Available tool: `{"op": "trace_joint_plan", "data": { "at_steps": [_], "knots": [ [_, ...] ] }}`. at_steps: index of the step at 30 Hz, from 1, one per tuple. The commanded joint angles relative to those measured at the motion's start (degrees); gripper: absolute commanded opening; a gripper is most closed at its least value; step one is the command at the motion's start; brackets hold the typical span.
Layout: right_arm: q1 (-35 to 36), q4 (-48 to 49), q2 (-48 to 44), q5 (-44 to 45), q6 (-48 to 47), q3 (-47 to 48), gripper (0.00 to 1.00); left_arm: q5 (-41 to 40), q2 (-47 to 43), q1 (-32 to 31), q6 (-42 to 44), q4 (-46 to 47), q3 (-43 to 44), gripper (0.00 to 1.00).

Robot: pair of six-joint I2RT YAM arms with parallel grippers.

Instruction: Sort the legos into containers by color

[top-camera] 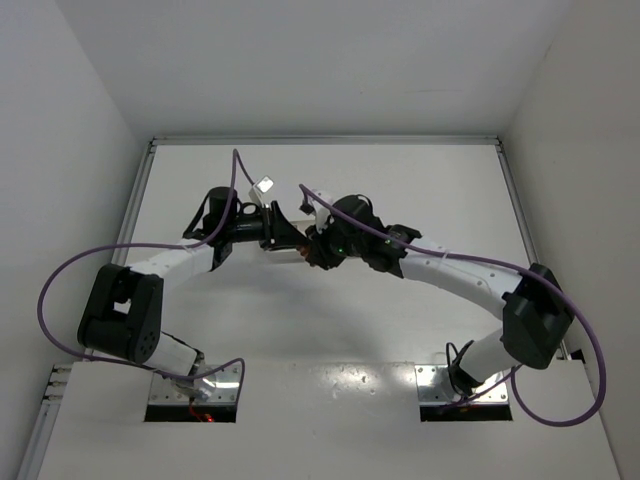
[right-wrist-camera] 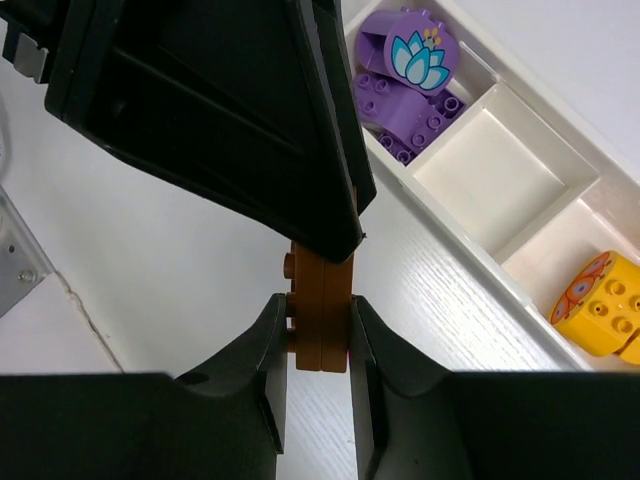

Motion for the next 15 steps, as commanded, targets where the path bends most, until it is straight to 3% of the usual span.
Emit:
{"op": "trace_joint_plan", "data": {
  "at_steps": [1,6,10,15],
  "knots": [
    [0.2,1.62,0.38,4.17,0.39,2.84,0.0,1.07,-0.05,0.48,-0.47,2.25,0.68,0.47],
    [0.2,1.62,0.38,4.17,0.39,3.36,0.0,1.07,-0.05,0.48,-0.47,2.25,0.15,0.49],
    [0.2,1.62,0.38,4.17,0.39,3.89,0.0,1.07,-0.58,0.48,-0.47,2.25,-0.9,0.29],
    [0.2,1.62,1.0,0.93,-0.23,3.89,0.0,1.59,-1.1,0.48,0.06,3.75,-1.43,0.17]
  ]
}}
